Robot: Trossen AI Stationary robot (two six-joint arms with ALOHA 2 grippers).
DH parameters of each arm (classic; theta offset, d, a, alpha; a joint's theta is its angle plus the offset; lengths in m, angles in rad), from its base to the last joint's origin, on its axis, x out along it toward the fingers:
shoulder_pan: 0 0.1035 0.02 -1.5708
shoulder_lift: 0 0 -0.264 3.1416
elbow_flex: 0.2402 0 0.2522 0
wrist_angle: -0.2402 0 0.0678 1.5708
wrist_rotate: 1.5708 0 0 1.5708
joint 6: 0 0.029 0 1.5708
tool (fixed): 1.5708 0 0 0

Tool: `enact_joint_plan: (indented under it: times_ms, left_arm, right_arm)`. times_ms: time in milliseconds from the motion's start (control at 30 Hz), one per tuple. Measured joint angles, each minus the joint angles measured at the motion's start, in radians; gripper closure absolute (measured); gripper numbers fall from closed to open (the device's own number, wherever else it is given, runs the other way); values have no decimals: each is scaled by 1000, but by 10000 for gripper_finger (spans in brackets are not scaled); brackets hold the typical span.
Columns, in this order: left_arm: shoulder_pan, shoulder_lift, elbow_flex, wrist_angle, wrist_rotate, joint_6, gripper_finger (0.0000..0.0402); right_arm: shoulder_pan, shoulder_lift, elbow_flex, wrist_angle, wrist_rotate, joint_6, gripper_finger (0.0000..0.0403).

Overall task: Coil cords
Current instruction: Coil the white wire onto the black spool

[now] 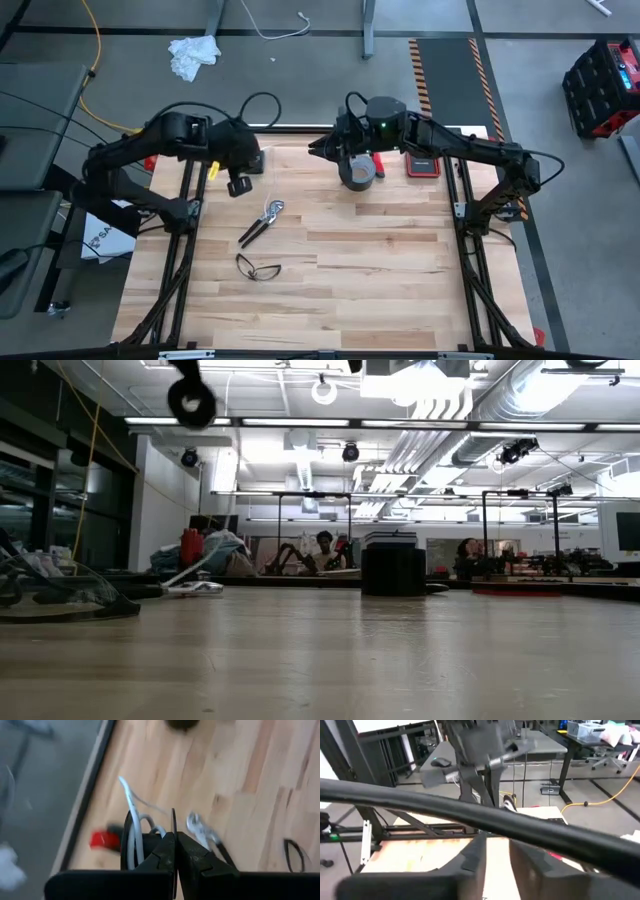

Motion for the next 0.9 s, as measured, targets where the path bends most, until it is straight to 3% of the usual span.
enact_joint_plan:
  times_ms: [133, 267, 500, 900]
  left_arm:
    - [-62, 22, 75, 85, -64, 82, 402]
    - [-92, 74, 146, 128, -102, 133, 402]
    - [-107, 196, 242, 123, -74, 198, 401]
    - [-111, 238, 276, 130, -24, 195, 402]
  right_arm:
    - [10, 3, 0, -1, 0, -29, 274]
    - [20, 17, -1, 3, 12, -63, 248]
    - [36, 28, -1, 24, 123, -154, 245]
    - [36, 34, -1, -91, 117, -260, 245]
